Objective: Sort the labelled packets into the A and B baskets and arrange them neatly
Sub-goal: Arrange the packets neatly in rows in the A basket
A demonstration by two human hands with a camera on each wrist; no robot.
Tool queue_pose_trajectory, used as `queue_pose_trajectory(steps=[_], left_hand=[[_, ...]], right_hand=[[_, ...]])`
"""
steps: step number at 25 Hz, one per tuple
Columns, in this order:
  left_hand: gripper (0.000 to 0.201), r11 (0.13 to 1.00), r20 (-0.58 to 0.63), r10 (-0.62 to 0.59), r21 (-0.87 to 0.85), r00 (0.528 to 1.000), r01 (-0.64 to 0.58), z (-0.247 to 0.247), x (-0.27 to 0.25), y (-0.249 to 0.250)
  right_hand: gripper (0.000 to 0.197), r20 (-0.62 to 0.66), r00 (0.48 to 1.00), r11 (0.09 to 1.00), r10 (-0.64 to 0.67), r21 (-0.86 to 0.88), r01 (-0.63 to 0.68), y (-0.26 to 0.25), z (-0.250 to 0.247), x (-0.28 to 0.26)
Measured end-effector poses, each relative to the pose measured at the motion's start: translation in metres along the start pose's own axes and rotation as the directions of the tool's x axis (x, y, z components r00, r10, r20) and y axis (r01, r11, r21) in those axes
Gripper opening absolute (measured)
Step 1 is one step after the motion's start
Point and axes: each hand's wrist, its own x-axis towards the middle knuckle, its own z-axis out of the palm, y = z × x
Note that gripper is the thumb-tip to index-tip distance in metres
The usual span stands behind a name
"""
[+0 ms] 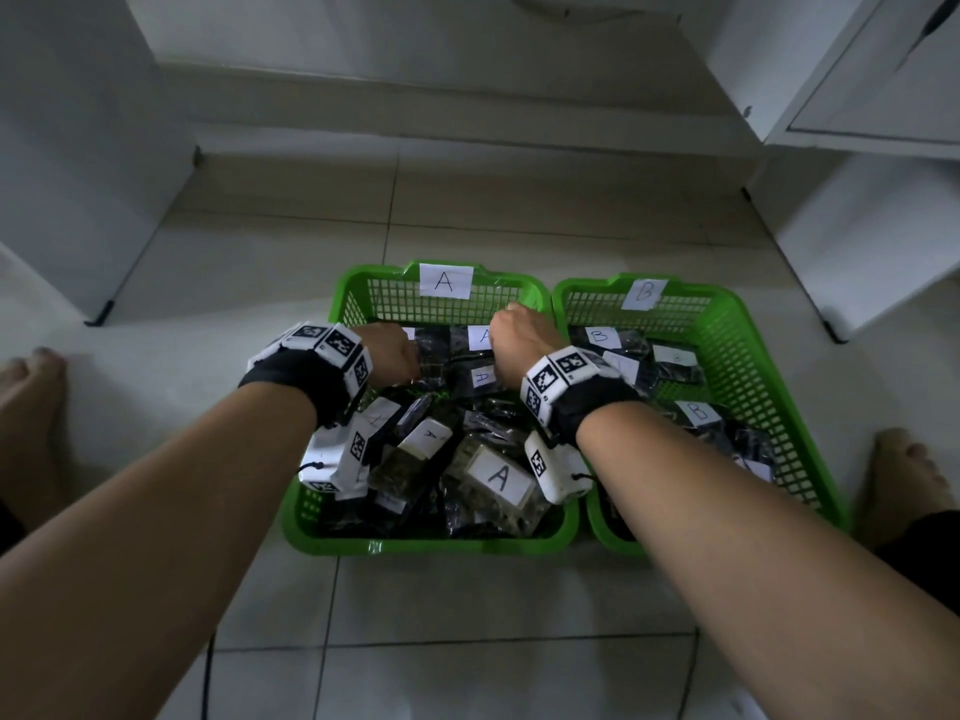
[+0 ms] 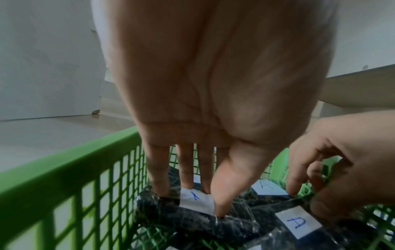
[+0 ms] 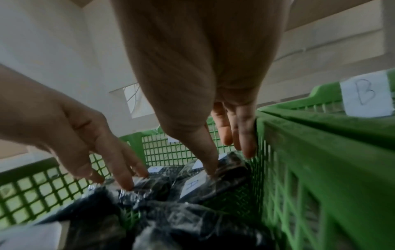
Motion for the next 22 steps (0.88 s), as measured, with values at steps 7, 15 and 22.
queue_pose_trajectory(steps=[7,15,22], left_hand=[[0.035,0.993,0.037,0.067,0.091,0.997,-0.071,0.001,-0.001,-0.002],[0.028,0.968,-0.281,0.117,-0.183,0.952,-0.173,0.011,-0.014,-0.021],[0.046,0.997,-0.113,0.057,0.061,0.992,-0.05,0.021,-0.021,-0.019]], right_hand=[[0.02,0.191,0.975,0.993,-0.112,-0.025,0.119,-0.014,0.009,0.006],[0.02,0.248,0.962,0.974,-0.116,0.219,0.061,-0.016,-0.007,-0.013],[0.057,0.293,0.94,0.956,-0.174,0.278,0.09,-0.042,0.01,-0.038]])
